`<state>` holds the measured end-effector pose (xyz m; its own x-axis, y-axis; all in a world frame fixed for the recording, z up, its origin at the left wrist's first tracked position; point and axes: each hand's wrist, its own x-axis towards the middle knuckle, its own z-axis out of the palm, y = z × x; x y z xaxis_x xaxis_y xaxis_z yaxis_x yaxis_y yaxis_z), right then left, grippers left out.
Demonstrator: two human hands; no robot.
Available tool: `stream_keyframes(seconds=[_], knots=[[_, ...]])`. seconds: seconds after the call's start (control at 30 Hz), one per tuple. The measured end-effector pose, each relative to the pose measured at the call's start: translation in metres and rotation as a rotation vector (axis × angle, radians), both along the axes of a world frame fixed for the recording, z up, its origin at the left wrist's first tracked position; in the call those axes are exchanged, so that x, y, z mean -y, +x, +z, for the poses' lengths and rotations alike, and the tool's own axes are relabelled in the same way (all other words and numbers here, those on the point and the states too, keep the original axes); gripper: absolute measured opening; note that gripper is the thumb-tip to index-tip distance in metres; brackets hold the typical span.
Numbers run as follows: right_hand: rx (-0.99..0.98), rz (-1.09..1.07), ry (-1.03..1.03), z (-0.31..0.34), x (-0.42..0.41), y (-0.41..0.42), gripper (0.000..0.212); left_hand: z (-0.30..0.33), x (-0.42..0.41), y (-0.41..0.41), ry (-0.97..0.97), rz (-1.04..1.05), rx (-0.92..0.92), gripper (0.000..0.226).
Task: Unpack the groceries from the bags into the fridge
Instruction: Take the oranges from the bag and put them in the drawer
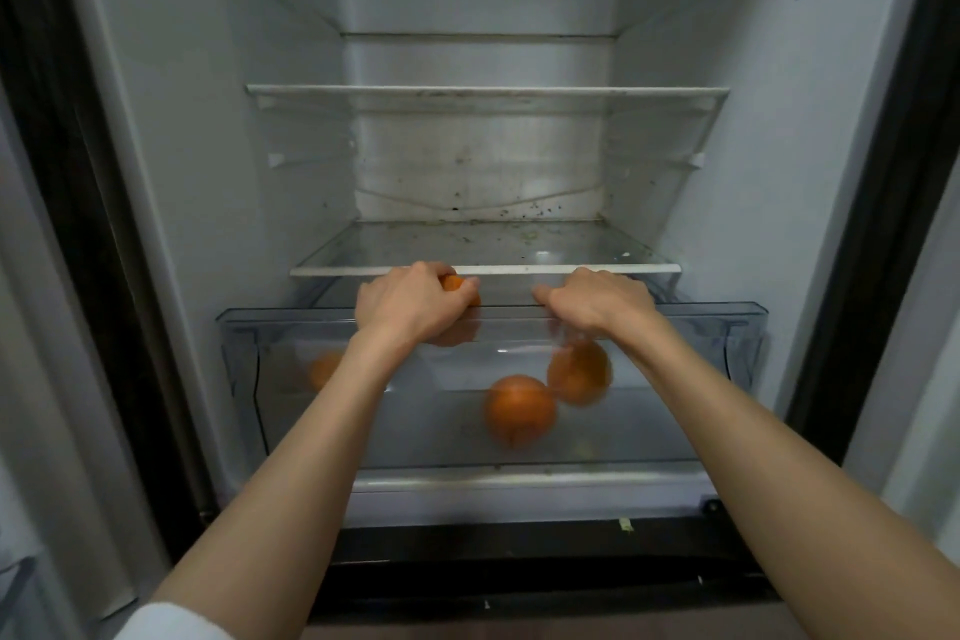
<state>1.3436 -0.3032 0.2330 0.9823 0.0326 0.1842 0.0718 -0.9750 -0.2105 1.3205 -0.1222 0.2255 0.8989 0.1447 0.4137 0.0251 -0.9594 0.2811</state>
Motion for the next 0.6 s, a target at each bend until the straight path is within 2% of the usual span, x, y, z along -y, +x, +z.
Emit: stream_keyframes(seconds=[0.07,0.27,0.37,0.5,0.6], knots=[[0.064,0.008,-0.003,-0.002,0.000,-0.005,0.052,-0.002,0.001,-0.004,0.029,-0.005,0.047,0.040],[0.469,0.062,-0.009,-0.022,0.000,-0.026,0.051,-0.018,-0.002,-0.026,0.098,-0.140,0.275,0.045],[0.624,0.168,0.047,-0.039,0.000,-0.037,0.046,-0.028,-0.011,-0.042,0.076,-0.252,0.268,0.030],[0.557,0.282,0.032,-0.061,0.001,-0.065,0.048,-0.049,-0.011,-0.078,0.180,-0.261,0.216,0.048],[0.524,0.377,0.084,-0.078,0.004,-0.098,0.054,-0.065,-0.002,-0.118,0.181,-0.206,0.166,0.049]])
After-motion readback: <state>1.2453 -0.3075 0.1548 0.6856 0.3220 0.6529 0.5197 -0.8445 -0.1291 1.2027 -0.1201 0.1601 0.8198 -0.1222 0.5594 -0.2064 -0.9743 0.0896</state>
